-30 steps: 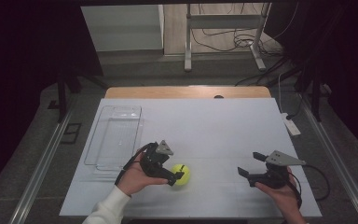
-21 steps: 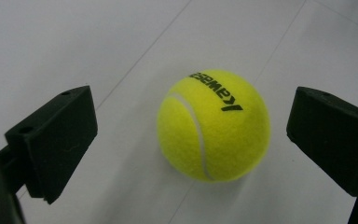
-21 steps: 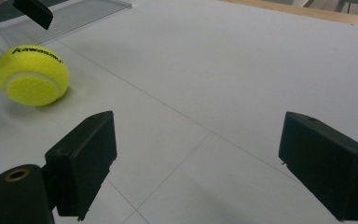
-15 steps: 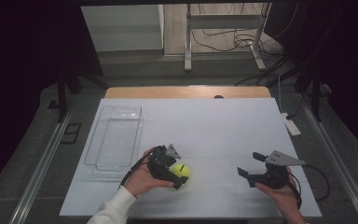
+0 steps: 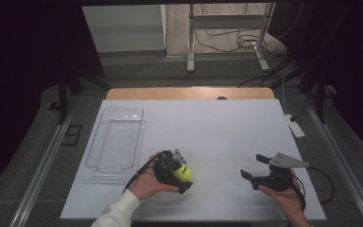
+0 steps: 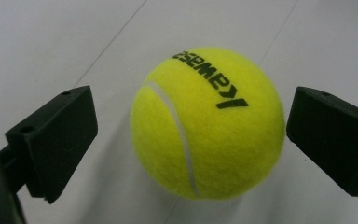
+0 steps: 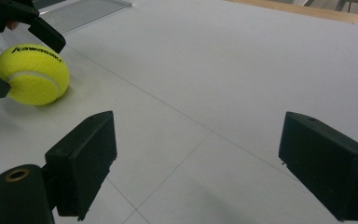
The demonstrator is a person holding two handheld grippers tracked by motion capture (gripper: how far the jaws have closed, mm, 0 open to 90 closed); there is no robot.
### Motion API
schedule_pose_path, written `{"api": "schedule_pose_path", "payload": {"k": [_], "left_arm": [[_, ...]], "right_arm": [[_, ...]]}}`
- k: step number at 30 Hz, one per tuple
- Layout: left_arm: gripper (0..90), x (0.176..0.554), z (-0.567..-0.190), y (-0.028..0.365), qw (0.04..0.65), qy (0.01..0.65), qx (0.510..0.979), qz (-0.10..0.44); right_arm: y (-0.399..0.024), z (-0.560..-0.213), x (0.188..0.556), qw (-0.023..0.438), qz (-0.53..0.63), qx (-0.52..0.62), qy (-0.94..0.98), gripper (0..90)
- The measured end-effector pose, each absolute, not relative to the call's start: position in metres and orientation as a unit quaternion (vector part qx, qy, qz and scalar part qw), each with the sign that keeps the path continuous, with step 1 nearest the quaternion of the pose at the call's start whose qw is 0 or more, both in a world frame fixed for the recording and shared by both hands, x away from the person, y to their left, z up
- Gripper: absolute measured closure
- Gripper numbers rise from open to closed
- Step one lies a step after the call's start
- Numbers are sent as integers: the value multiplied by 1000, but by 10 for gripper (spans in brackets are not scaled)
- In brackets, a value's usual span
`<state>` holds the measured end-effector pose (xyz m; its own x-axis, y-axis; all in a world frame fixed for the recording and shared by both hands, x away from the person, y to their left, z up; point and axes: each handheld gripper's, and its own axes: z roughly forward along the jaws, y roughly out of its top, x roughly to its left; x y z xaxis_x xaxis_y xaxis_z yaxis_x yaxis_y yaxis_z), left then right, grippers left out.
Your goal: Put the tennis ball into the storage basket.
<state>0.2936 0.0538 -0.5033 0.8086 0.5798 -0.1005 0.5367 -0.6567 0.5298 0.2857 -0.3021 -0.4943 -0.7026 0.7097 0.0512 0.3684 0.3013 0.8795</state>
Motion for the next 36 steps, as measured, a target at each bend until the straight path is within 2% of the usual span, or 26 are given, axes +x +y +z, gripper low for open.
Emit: {"api": "schedule_pose_path", "payload": {"k": [5, 9, 11, 23, 36], "left_arm": [[81, 294, -506, 53, 276, 310, 909, 43], [173, 293, -506, 54, 287, 309, 906, 37], [249, 292, -505, 54, 294, 304, 905, 36], [264, 291, -503, 56, 295, 301, 906, 36], [265, 291, -494, 67, 327, 310, 892, 43]], "right_arm": [[-302, -495, 286, 177, 480, 342, 788, 118], [-302, -494, 286, 178, 481, 342, 788, 118], [-302, -494, 286, 178, 480, 342, 788, 118], [-303, -494, 286, 179, 481, 342, 787, 118], [-303, -494, 285, 179, 482, 342, 786, 118]]}}
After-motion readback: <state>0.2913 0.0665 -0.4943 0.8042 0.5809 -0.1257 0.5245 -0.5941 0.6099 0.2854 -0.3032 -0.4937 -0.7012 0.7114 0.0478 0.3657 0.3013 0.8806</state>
